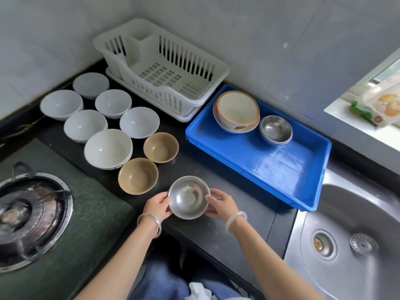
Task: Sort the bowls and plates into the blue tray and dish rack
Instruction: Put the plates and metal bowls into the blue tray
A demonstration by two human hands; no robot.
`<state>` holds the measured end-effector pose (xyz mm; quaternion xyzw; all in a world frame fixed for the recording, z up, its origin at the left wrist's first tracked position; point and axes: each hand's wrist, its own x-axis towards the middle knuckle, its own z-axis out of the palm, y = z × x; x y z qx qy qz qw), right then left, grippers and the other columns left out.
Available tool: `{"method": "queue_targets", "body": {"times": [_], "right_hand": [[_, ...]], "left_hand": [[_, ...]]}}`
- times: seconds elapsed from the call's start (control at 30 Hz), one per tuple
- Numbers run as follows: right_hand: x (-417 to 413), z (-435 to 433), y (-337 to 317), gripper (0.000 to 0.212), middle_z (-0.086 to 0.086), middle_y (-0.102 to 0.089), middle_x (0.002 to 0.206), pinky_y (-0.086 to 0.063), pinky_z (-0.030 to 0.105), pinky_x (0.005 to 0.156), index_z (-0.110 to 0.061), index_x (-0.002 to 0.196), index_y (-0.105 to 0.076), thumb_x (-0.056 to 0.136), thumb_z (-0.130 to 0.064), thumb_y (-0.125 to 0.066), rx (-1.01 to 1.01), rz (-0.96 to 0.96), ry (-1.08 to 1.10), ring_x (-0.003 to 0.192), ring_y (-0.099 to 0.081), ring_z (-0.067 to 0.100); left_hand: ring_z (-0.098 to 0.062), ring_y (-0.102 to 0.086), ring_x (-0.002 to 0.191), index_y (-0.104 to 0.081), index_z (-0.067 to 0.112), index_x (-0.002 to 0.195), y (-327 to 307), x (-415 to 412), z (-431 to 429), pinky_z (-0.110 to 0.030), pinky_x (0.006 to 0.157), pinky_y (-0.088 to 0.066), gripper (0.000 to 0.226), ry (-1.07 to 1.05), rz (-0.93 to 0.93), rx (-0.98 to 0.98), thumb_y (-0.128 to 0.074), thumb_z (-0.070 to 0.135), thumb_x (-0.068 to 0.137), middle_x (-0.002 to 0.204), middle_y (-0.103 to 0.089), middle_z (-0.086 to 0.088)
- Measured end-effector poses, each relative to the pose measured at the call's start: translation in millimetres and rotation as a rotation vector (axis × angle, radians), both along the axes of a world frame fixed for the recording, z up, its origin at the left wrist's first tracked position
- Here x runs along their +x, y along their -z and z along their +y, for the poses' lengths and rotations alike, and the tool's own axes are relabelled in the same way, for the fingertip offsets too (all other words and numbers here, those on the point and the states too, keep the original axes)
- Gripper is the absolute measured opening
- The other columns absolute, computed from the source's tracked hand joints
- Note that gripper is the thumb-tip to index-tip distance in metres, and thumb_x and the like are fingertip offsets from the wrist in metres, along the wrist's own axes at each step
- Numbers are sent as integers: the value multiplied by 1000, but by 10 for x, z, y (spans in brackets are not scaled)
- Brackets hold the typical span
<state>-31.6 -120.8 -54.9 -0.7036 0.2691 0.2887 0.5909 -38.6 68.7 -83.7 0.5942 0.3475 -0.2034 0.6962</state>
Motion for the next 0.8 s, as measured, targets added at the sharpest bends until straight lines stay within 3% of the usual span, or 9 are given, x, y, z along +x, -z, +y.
{"method": "queue_targets", "body": {"times": [0.1, 0.33, 0.4, 0.5, 0.6, 0.8], "right_hand": [[-8, -19, 3, 22, 2, -68, 93, -58, 22, 62, -25, 112, -61, 91, -20, -58, 63, 8, 107, 78, -69, 16], [191, -182, -128, 22, -2, -67, 67, -61, 33, 67, -23, 110, -62, 90, -17, -58, 65, -98, 317, 49, -57, 12], [292, -265, -200, 23, -4, -66, 64, -60, 31, 62, -18, 112, -63, 89, -16, -58, 73, -148, 386, 44, -55, 12], [424, -451, -325, 27, -2, -65, 77, -54, 22, 53, -14, 117, -60, 90, -18, -57, 60, -209, 455, 43, -59, 13], [569, -732, -455, 29, 3, -64, 95, -52, 19, 48, -17, 120, -56, 91, -20, -56, 34, -239, 550, 47, -66, 13], [975, -1420, -660, 22, 8, -62, 102, -52, 16, 46, -18, 113, -56, 92, -19, -53, -57, -312, 669, 42, -64, 10]], "left_hand": [[-22, -59, 93, -62, 8, 108, -49, 108, -11, -29, 73, -51, 23, 76, -19, 21, -47, 2, 91, 92, -63, -8], [-19, -59, 93, -59, 18, 105, -317, 654, -193, -28, 71, -50, 21, 230, -115, 36, -49, 5, 91, 95, -62, -1], [-18, -60, 91, -58, 16, 105, -404, 867, -303, -27, 69, -51, 19, 276, -152, 46, -50, 6, 91, 93, -61, 0], [-14, -59, 77, -57, 10, 97, -550, 1153, -564, -26, 62, -52, 11, 315, -181, 51, -52, 5, 89, 83, -59, 1], [-20, -57, 73, -56, 10, 82, -716, 1427, -937, -30, 61, -53, 9, 372, -220, 30, -54, 2, 87, 80, -57, -4], [-28, -58, 84, -60, 4, 99, -924, 1910, -1767, -40, 79, -54, 13, 459, -303, 5, -52, 2, 88, 95, -58, -12]]}}
